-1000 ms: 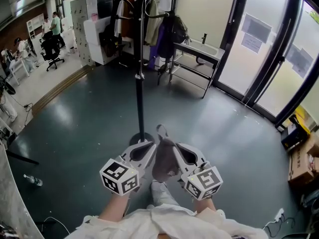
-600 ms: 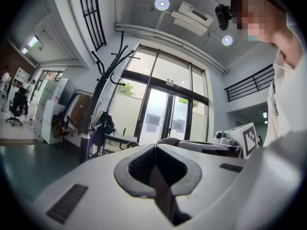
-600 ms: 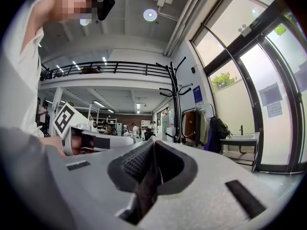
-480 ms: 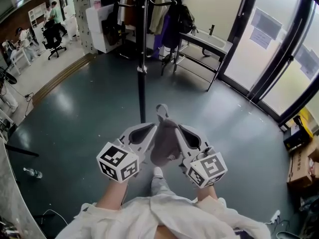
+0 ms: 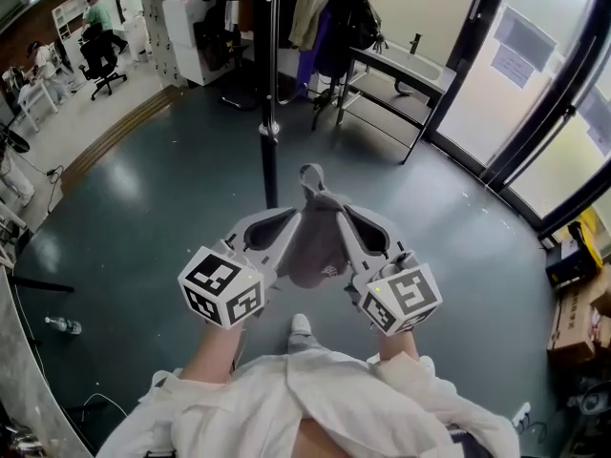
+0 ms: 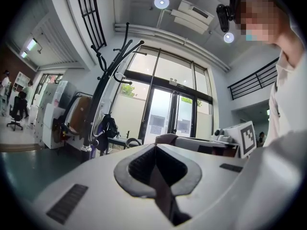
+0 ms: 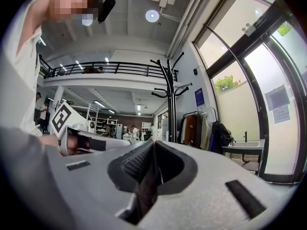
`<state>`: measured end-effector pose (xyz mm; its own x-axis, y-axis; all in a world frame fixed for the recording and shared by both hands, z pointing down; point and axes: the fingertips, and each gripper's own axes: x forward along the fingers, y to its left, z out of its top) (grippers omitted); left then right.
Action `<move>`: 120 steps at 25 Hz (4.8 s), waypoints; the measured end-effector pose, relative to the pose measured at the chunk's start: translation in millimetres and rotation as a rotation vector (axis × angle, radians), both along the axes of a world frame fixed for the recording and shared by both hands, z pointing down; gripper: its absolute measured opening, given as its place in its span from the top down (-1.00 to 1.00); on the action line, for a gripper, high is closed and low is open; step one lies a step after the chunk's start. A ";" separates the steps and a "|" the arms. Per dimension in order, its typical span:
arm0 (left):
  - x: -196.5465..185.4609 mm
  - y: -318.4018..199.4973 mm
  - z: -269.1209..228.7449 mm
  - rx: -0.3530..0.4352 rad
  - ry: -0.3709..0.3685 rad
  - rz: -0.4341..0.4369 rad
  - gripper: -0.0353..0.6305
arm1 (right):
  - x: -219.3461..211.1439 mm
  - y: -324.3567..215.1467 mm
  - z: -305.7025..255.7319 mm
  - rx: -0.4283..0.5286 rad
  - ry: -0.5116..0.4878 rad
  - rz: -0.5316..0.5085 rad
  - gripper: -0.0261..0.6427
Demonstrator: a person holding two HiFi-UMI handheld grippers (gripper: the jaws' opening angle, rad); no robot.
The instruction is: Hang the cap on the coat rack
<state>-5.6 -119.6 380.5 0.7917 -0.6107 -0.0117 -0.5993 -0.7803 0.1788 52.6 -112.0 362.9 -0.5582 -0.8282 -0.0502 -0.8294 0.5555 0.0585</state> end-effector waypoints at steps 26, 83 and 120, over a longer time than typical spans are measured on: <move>35.3 -123.3 -30.3 0.082 0.044 -0.112 0.85 | 23.4 -125.6 -28.6 0.092 0.005 -0.144 0.87; -2.7 -204.7 -85.2 0.143 0.009 -0.104 0.85 | -12.3 -199.3 -93.5 0.190 0.024 -0.180 0.87; 13.7 -215.2 -177.1 0.360 0.006 -0.015 0.84 | 4.4 -204.6 -204.6 0.419 0.037 -0.150 0.87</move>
<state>8.1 -334.8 203.4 0.7818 -0.5784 -0.2330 -0.6111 -0.7849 -0.1018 56.9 -316.5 158.2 -0.6786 -0.6500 -0.3421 -0.7344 0.5915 0.3328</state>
